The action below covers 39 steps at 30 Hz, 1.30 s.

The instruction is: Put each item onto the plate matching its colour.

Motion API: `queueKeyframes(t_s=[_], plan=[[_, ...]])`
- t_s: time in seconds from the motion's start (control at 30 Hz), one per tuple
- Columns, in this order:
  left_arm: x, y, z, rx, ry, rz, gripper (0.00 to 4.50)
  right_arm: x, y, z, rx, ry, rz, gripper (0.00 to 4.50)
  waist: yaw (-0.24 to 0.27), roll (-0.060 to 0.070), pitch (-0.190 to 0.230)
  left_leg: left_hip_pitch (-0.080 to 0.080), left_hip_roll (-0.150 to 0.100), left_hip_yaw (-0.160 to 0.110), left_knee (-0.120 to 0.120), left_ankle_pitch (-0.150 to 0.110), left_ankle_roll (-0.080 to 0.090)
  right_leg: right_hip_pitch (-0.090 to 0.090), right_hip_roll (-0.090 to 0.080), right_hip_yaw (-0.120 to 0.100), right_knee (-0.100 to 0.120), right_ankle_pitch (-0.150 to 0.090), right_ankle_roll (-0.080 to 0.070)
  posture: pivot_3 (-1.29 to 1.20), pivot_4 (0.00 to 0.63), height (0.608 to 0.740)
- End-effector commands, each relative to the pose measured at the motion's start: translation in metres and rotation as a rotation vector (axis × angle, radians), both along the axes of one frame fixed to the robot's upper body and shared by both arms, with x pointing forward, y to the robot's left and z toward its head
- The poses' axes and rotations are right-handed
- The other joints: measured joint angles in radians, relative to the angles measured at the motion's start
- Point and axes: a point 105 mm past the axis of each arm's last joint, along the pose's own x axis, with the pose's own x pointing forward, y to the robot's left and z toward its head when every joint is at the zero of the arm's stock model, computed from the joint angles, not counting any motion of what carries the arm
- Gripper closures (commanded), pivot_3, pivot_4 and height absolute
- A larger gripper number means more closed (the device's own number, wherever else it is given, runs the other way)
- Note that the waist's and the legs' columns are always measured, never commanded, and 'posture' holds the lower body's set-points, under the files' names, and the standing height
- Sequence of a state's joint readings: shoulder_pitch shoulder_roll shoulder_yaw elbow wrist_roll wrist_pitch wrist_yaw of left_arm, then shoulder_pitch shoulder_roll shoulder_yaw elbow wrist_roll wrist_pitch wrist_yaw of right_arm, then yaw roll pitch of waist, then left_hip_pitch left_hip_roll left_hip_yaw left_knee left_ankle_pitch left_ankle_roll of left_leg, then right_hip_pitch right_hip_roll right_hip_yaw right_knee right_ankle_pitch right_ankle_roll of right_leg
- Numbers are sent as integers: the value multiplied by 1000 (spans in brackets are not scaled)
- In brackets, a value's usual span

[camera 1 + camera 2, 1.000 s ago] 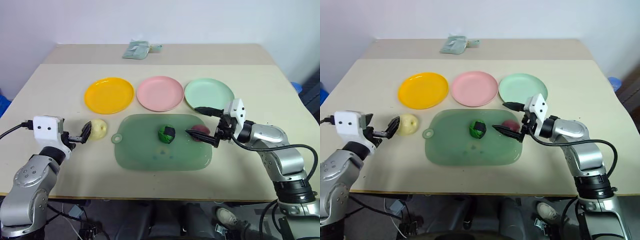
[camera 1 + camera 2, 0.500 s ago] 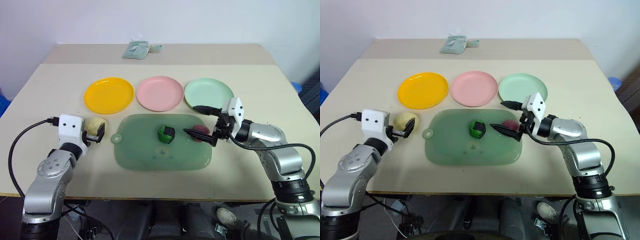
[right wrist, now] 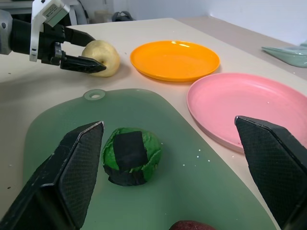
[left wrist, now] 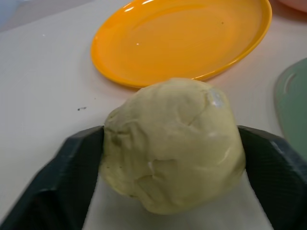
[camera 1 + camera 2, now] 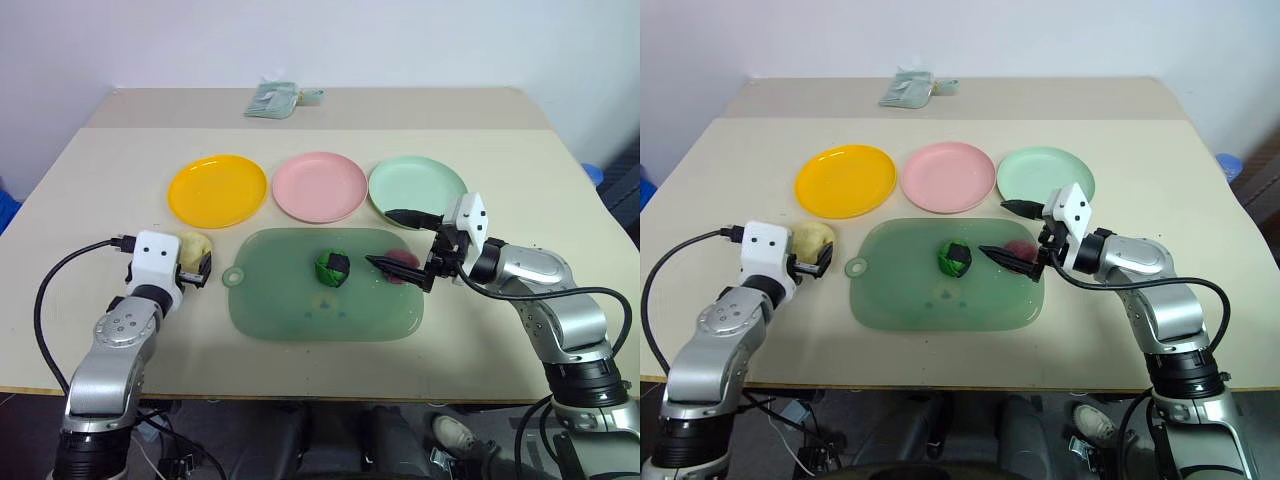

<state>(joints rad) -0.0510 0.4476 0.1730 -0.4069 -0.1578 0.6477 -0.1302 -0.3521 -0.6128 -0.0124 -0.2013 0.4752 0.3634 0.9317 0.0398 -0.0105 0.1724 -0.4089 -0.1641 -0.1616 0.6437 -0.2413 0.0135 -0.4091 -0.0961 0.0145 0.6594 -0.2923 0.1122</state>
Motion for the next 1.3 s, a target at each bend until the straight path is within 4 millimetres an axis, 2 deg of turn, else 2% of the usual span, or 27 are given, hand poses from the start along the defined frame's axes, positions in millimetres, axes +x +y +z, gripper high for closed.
queueKeyframes(t_s=[0.03,0.1,0.2,0.43,0.57,0.73,0.83,0.93,1.0,1.03,1.17,1.3], plan=[[0,3,1,16,-10,20,1138,-3,-2,16,2,-62,1,0,0,0,0,0,0,0,0,0,0,0,0,0,0,0,0,0,150,740],[0,2,2,6,-22,19,1138,-3,-2,16,3,-62,-1,0,0,0,0,0,0,0,0,0,0,0,0,0,0,0,0,0,150,740],[-1,3,16,-29,-110,29,1138,-2,-3,15,2,-61,-5,0,0,0,0,0,0,0,0,0,0,0,0,0,0,0,0,0,150,740],[13,6,64,-158,-337,76,1138,-2,-3,15,2,-63,-7,0,3,-1,0,0,0,0,1,0,0,0,0,-1,0,0,0,0,150,740],[42,3,75,-184,-338,89,1138,1,-3,16,3,-65,-8,0,1,-1,0,0,0,0,2,0,0,1,0,-1,0,0,0,0,150,740],[95,-3,69,-168,-257,125,1138,4,-1,16,11,-70,-9,0,3,-1,0,0,0,0,2,0,0,1,0,-1,1,0,0,0,150,740],[117,-11,67,-184,-243,114,1138,4,-3,17,12,-75,-17,0,0,-1,0,0,0,0,3,0,0,0,0,-1,1,0,1,0,150,740],[129,-19,58,-208,-215,86,1138,4,-7,14,11,-79,-29,0,-3,-1,0,0,0,0,3,0,0,0,0,-1,1,0,1,0,150,740],[133,-25,53,-227,-199,59,198,4,-9,13,9,-82,-37,0,-6,-1,0,0,0,1,3,0,0,-1,0,0,1,0,1,0,150,740],[134,-27,52,-238,-198,47,44,4,-10,12,7,-83,-41,0,-6,-1,0,0,0,1,3,0,0,-1,0,0,1,0,1,0,150,740],[126,-33,58,-277,-239,-2,44,4,-16,11,-1,-102,-77,0,-4,-2,0,-1,0,1,3,0,0,0,0,0,2,0,1,0,150,740],[102,-41,75,-335,-308,-123,44,2,-18,14,1,-117,-103,0,-6,-2,0,-1,0,1,3,0,0,-1,0,0,2,0,1,0,150,740]])
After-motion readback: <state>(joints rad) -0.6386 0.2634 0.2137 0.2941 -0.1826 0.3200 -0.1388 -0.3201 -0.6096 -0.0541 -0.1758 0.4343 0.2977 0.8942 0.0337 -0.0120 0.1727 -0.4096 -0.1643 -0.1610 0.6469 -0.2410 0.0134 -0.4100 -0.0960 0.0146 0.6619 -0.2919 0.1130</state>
